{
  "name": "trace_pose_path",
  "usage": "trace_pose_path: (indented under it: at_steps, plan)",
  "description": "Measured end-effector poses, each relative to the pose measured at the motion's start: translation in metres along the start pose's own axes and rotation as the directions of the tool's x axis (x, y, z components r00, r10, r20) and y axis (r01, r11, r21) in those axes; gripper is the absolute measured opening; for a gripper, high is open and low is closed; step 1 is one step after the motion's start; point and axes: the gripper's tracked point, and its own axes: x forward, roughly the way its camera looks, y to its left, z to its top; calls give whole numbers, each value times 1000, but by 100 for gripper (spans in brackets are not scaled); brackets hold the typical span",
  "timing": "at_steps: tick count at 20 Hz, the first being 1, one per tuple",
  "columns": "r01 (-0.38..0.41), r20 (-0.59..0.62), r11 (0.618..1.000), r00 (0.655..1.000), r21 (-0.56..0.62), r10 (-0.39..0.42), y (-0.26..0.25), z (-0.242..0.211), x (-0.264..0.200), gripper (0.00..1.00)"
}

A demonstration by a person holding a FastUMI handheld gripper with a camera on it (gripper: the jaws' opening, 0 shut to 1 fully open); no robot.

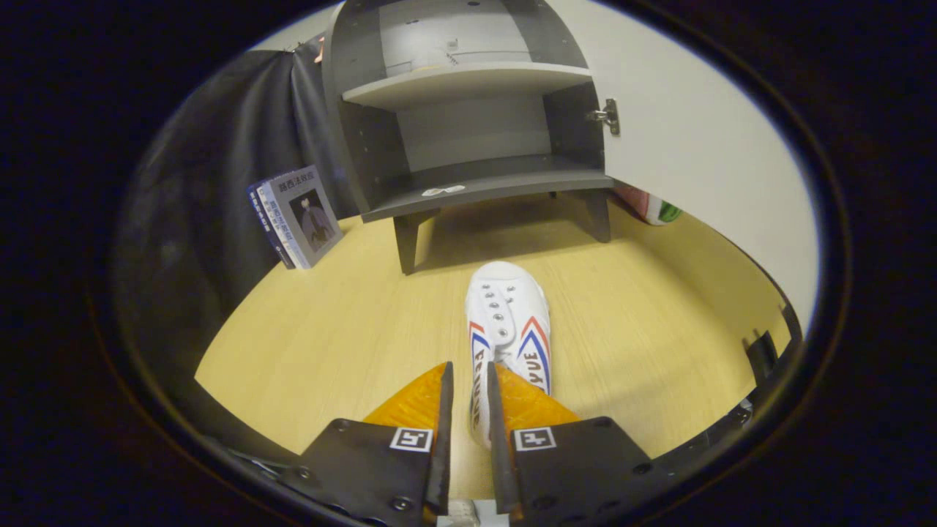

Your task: Open the shoe cabinet door, grab the shoes and put them into the shoe cabinet, then close the shoe cabinet door.

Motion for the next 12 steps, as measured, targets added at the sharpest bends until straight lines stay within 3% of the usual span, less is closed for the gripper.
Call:
trace_pose_path:
  at_steps: [10, 12]
  plan:
    - [54, -37, 997, 998, -61, -56, -7, -11, 45, 24]
    - [63, -32, 996, 997, -67, -65, -7, -11, 43, 18]
